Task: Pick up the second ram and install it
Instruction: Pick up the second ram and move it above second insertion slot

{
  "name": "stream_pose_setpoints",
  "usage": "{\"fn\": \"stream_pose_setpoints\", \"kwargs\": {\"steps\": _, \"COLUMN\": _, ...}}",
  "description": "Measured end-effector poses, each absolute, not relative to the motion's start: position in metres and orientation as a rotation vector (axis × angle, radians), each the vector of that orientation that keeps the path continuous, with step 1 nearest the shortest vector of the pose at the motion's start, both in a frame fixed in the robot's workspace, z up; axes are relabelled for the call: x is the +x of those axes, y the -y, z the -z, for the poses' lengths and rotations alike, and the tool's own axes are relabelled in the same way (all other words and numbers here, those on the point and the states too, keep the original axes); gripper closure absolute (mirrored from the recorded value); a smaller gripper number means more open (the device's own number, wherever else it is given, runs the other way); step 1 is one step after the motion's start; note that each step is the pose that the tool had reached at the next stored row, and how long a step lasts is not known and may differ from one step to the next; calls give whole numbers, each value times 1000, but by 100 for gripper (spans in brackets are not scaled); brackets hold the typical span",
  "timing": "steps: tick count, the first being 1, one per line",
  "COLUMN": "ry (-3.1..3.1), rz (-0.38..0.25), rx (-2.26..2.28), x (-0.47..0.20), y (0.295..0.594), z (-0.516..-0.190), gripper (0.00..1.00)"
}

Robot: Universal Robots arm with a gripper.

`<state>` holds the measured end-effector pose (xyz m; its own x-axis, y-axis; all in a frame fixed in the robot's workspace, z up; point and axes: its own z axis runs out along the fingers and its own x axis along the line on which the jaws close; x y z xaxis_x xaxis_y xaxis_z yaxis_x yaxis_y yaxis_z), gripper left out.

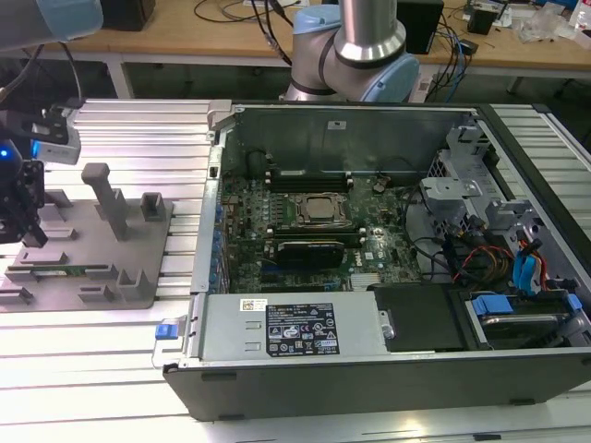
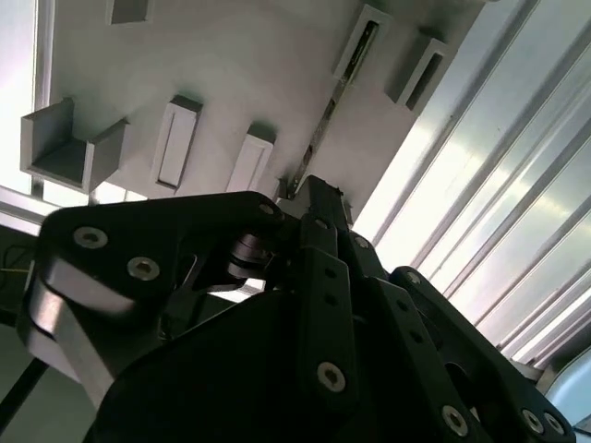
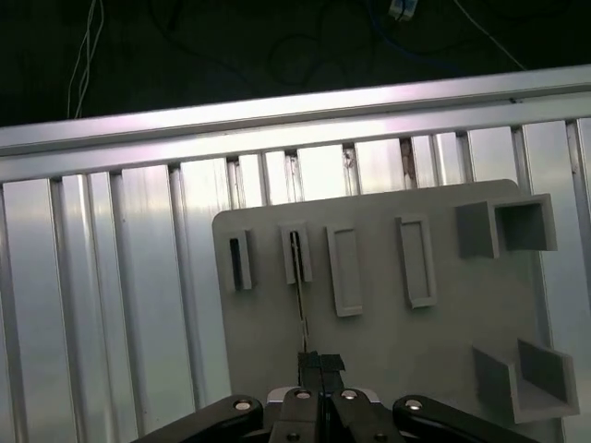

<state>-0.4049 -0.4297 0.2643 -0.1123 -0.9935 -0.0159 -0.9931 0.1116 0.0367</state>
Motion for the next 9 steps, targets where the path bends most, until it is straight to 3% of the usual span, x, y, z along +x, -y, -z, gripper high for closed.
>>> {"fn": "stream_pose_setpoints", "kwargs": {"steps": 9, "ry": 2289, "rz": 50, "rx": 2140, "x": -408, "y": 430, "z": -250, "gripper": 92}}
